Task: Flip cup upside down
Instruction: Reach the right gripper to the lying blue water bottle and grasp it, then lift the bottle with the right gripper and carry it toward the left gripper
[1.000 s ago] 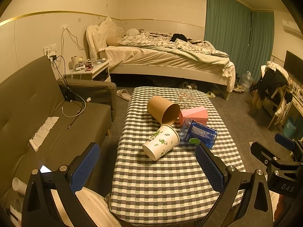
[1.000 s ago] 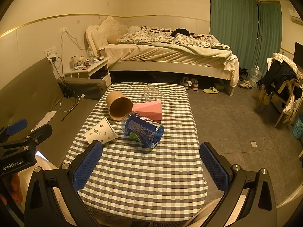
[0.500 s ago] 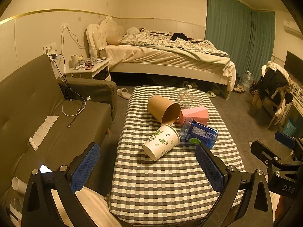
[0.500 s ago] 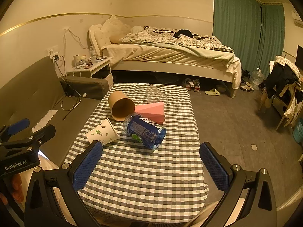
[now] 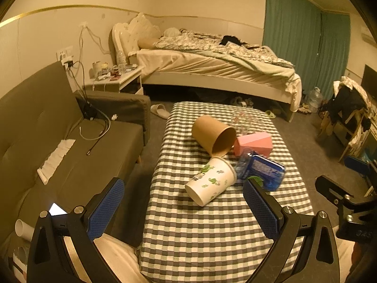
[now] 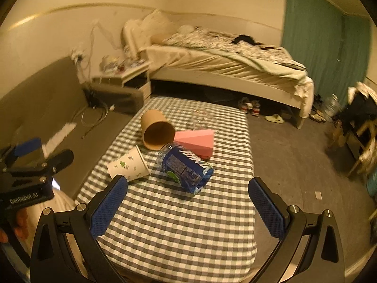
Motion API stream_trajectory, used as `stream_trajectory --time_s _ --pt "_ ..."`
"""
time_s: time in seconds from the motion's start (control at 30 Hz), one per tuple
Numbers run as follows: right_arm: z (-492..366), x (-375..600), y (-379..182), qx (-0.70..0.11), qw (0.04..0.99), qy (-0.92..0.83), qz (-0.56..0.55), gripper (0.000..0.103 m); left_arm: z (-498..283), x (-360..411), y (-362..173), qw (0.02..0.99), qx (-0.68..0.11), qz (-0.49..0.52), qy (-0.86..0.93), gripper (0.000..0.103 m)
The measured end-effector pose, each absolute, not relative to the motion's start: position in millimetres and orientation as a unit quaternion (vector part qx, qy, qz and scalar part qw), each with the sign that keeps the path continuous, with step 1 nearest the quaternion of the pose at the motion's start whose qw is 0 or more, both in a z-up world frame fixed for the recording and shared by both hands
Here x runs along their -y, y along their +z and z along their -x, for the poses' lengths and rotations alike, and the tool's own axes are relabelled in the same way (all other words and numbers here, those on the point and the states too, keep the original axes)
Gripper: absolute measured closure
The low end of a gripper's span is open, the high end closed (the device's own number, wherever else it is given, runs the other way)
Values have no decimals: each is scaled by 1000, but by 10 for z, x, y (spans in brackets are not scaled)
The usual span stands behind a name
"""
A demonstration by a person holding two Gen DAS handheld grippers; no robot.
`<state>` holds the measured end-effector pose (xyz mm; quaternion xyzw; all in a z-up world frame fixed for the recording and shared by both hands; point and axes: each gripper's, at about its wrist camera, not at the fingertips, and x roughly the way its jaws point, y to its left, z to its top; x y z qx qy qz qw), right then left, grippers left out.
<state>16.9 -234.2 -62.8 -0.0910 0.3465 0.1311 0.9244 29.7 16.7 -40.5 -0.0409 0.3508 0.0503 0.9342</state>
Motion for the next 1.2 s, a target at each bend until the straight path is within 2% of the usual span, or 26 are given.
stream_trajectory --time_s 0.33,0.57,0.67,0.9,1.2 --pt "-1081 1955 -1329 -412 860 192 232 0 -676 -451 -710 912 -398 56 79 0" --pt "-1599 1789 -1765 -459 815 210 286 1 -926 -615 -922 896 -428 69 94 0" --pt "-1660 1703 -1920 -466 799 214 314 6 -1018 -634 -1004 892 -436 70 93 0" --pt "-1674 1708 -2142 -481 783 204 337 27 -1130 -648 -1077 888 -446 76 81 0" --pt "-1300 1778 -1849 -481 782 222 329 29 -937 -631 -896 898 -425 84 71 0"
